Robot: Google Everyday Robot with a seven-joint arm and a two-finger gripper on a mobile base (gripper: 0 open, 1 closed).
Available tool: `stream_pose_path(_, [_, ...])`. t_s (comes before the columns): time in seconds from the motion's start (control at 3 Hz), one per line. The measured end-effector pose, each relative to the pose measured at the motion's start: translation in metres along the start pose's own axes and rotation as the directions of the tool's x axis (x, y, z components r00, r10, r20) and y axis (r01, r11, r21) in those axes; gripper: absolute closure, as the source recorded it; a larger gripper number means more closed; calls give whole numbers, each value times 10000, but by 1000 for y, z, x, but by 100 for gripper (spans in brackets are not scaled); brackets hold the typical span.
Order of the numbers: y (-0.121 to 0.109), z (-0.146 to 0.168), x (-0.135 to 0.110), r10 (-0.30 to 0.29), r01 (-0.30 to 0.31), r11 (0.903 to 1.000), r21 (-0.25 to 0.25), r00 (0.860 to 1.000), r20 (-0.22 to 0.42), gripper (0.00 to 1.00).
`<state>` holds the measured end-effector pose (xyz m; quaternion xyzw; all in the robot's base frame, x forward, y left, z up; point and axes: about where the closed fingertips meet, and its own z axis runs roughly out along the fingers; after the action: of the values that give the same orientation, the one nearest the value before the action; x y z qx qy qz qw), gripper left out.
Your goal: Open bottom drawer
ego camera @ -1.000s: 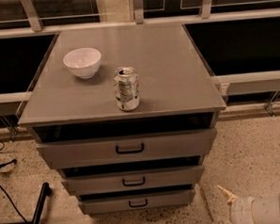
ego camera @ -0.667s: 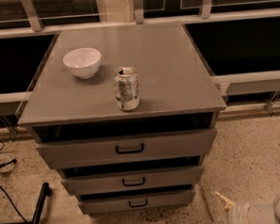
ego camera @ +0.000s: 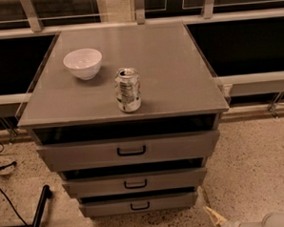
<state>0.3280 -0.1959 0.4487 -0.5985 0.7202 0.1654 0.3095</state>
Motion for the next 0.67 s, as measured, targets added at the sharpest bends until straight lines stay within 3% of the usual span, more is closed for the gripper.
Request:
stream_pose_path(0.33, [16, 63, 36, 81, -58, 9985, -550, 9991, 428, 0])
stream_pose_path(0.67, [16, 63, 36, 81, -58, 9985, -550, 9991, 428, 0])
